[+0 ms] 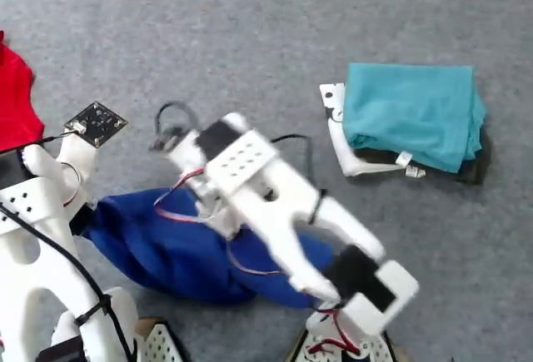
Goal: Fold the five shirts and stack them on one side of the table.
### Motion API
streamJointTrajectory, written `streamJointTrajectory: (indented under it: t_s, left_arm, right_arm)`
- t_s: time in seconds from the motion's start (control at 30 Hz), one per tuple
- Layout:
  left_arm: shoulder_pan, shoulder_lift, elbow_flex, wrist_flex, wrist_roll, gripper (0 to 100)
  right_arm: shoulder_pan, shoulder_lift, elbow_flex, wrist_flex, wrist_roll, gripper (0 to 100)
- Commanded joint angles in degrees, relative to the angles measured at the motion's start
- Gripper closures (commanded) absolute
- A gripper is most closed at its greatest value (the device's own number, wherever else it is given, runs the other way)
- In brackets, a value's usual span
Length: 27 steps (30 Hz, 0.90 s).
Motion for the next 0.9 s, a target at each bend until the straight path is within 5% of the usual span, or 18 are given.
streamJointTrajectory:
  t_s: [0.0,0.23,0.5,0.87]
  left_arm:
    - [-0.6,-1.4,-0.7,0.4,-1.0,97]
    - [-0.6,-1.4,-0.7,0.4,-1.0,97]
    - [-0.6,-1.4,-0.6,0.4,-1.0,97]
    - [-0.6,-1.4,-0.2,0.4,-1.0,97]
  right_arm:
    - [6.9,-3.6,0.1,-5.7,-1.7,74.1]
    - [11.0,7.8,3.2,-15.7,-8.3,92.9]
    - [11.3,16.9,3.2,-21.6,-11.6,81.7]
    - [11.3,18.7,5.1,-27.2,-15.1,81.8]
